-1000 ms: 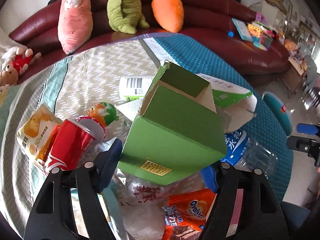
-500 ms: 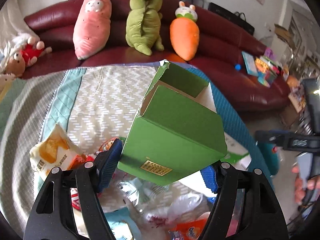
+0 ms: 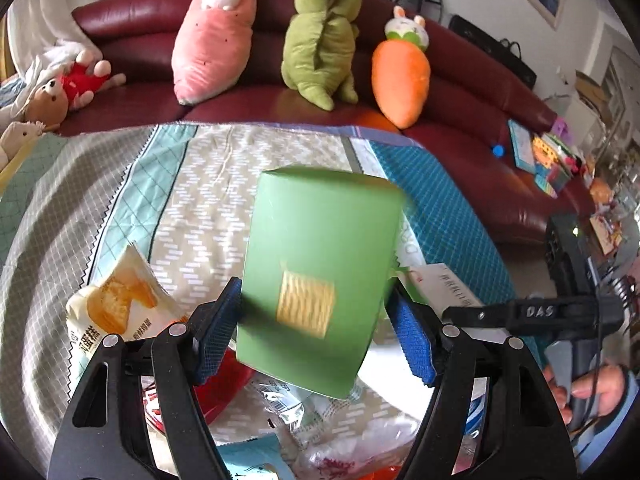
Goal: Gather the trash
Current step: 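Grasp the green paper box with the left tool while the right tool grasps the white medicine box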
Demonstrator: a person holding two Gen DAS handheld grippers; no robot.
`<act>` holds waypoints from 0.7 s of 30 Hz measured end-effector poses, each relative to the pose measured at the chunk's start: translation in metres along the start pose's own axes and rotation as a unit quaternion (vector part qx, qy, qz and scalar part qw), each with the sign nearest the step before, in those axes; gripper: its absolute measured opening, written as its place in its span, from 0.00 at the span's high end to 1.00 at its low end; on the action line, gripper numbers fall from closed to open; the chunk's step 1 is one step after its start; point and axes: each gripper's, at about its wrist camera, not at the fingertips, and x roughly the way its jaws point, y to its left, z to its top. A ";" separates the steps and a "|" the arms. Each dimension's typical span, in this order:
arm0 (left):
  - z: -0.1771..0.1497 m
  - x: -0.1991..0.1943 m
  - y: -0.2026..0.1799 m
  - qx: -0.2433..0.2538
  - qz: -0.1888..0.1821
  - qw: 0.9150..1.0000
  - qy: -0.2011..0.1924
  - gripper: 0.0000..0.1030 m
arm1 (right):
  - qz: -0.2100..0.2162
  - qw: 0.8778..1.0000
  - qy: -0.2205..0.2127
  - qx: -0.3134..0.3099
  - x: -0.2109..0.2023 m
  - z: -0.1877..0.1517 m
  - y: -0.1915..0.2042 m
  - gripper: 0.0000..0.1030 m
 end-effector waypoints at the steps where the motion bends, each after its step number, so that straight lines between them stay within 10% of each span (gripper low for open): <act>1: 0.002 -0.002 0.000 -0.001 0.003 1.000 -0.002 0.37 | 0.002 1.000 -0.006 -0.006 -0.001 -0.001 0.004 0.55; 21: -0.026 0.045 0.007 0.015 0.025 0.996 0.086 0.27 | -0.024 0.999 0.004 -0.045 0.002 -0.019 0.037 0.52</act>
